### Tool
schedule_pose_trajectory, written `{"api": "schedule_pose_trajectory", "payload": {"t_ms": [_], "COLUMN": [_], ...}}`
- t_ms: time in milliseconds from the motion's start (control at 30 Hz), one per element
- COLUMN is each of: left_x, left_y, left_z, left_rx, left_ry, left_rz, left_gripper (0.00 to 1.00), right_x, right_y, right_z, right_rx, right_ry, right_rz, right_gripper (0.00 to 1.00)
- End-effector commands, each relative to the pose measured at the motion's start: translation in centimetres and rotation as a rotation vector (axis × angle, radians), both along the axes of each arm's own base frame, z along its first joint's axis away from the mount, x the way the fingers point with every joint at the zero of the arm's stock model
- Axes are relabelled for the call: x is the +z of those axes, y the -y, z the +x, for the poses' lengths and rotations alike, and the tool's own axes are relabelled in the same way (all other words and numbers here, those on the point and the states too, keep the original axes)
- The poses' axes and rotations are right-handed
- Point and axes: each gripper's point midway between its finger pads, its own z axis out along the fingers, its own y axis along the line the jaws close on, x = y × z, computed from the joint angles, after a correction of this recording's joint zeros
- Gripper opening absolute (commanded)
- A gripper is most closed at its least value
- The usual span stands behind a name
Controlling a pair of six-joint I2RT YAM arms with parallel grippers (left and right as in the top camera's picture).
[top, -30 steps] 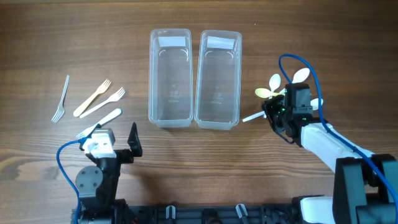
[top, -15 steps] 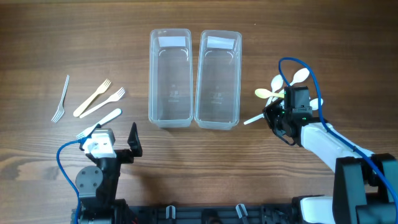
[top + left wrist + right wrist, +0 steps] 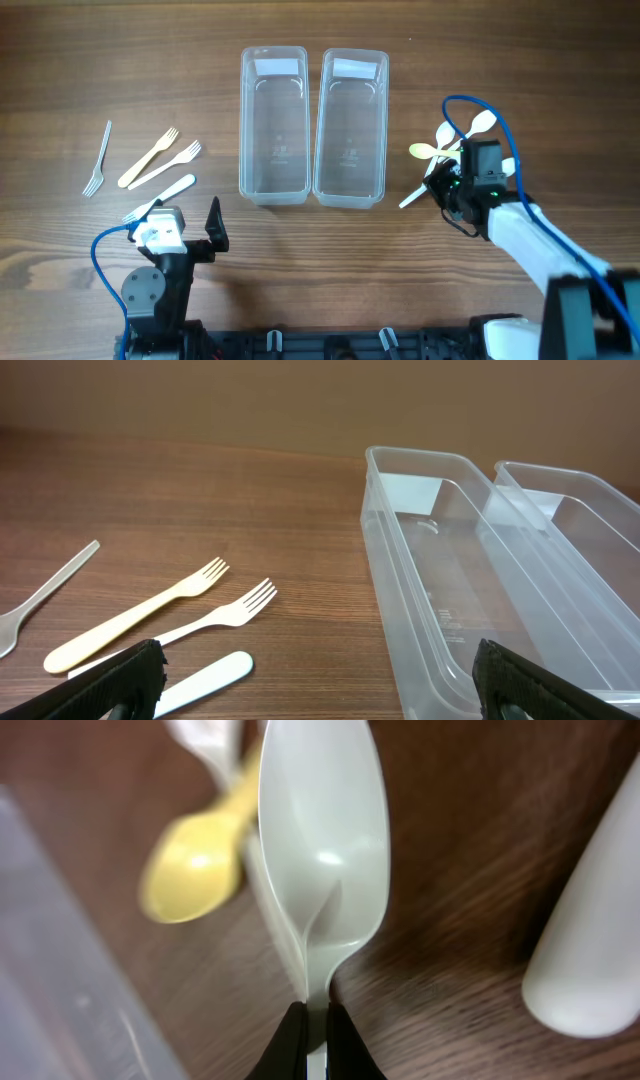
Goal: Pack container
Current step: 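Close the right gripper on a white spoon handle and lift, then carry the white spoon into the right container and release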
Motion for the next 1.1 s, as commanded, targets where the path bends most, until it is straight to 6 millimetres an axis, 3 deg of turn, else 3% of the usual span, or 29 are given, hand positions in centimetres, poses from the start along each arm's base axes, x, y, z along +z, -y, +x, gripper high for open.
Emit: {"api": "schedule_pose_trajectory", "payload": {"t_ms": [0, 167, 333, 433, 467, 667, 967, 1033, 1067], "left_x": [-0.1, -0.1, -0.1, -0.1, -0.1, -0.1, -0.1, -0.1, -0.1], "left_y": [0.3, 0.3, 0.3, 0.3, 0.3, 0.3, 0.3, 0.3, 0.3], "left_z": [0.0, 0.0, 0.0, 0.0, 0.0, 0.0, 0.0, 0.0, 0.0], "left_rx": [-0.014, -0.013, -0.014, -0.013, -0.014, -0.014, -0.013, -0.014, -0.013], "left_ry": [0.003, 0.003, 0.004, 0.003, 0.003, 0.003, 0.003, 0.003, 0.003], "left_rz": [0.001, 0.001, 0.001, 0.001, 0.001, 0.001, 0.001, 0.001, 0.001], "left_gripper": [1.00, 1.00, 1.00, 1.00, 1.00, 1.00, 1.00, 1.00, 1.00], "right_x": [5.1, 9.6, 14.2, 16.1, 17.5, 18.4, 15.4, 15.2, 15.2], "right_y": [0.3, -0.9, -6.2, -7.5, -8.8, -12.1, -13.2, -13.2, -13.3], "right_z": [1.3, 1.5, 1.4, 1.8, 2.0, 2.2, 4.6, 4.9, 4.9], "right_rx": [0.065, 0.206, 0.676, 0.745, 0.797, 0.885, 0.836, 0.824, 0.826], "right_ry": [0.165, 0.325, 0.626, 0.735, 0.823, 0.918, 0.871, 0.863, 0.863], "right_rz": [-0.068, -0.088, -0.107, -0.100, -0.128, -0.154, -0.160, -0.145, -0.143], "right_gripper": [0.04, 0.04, 0.04, 0.04, 0.04, 0.04, 0.05, 0.43, 0.52]}}
